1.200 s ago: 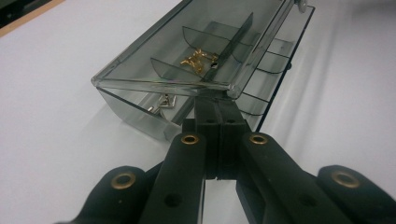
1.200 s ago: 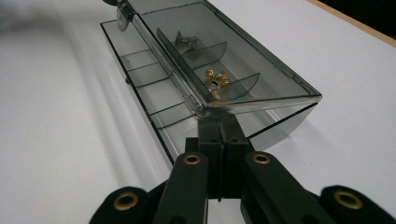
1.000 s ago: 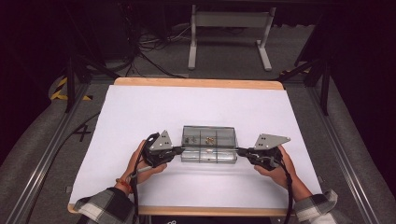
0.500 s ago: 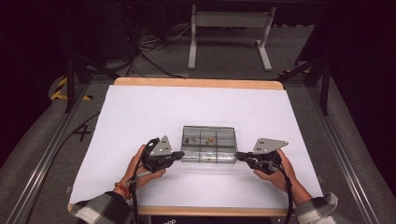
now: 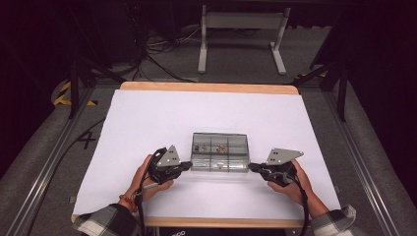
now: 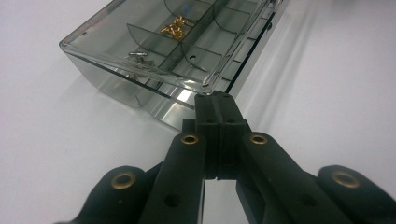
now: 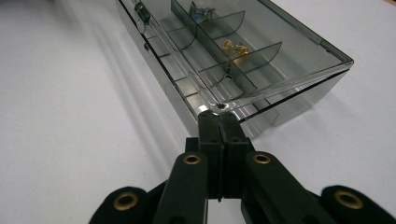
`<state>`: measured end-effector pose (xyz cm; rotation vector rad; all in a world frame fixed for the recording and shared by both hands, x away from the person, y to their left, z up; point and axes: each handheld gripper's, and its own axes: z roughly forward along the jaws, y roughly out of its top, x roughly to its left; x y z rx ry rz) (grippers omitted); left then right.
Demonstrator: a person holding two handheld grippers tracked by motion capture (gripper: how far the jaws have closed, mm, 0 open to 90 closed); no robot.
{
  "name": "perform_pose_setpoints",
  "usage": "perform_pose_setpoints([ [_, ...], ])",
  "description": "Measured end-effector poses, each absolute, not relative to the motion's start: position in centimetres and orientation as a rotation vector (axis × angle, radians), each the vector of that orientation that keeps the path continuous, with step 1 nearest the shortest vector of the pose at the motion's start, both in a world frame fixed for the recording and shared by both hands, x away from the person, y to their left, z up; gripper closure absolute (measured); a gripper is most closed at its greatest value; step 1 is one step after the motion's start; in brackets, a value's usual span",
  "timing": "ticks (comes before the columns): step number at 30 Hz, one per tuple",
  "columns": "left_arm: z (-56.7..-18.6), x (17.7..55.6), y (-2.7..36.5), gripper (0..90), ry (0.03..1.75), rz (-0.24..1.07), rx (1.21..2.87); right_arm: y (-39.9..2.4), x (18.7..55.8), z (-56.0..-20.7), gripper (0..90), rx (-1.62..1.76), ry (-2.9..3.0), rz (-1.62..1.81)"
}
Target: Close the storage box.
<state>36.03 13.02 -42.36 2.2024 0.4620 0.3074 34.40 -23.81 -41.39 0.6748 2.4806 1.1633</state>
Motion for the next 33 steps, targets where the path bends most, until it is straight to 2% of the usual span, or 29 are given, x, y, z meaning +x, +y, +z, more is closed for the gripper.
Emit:
perform_pose_setpoints([
  [22,-43.5,35.8,13.6,90.0,0.480,0.282,2.231,-24.1,33.9,-42.2,89.4,0.683,2.504,1.111],
  [33,-42.3,35.1,14.8,88.7,0.483,0.326,2.194,-24.6,33.4,-41.2,88.9,0.655,2.487,1.062],
])
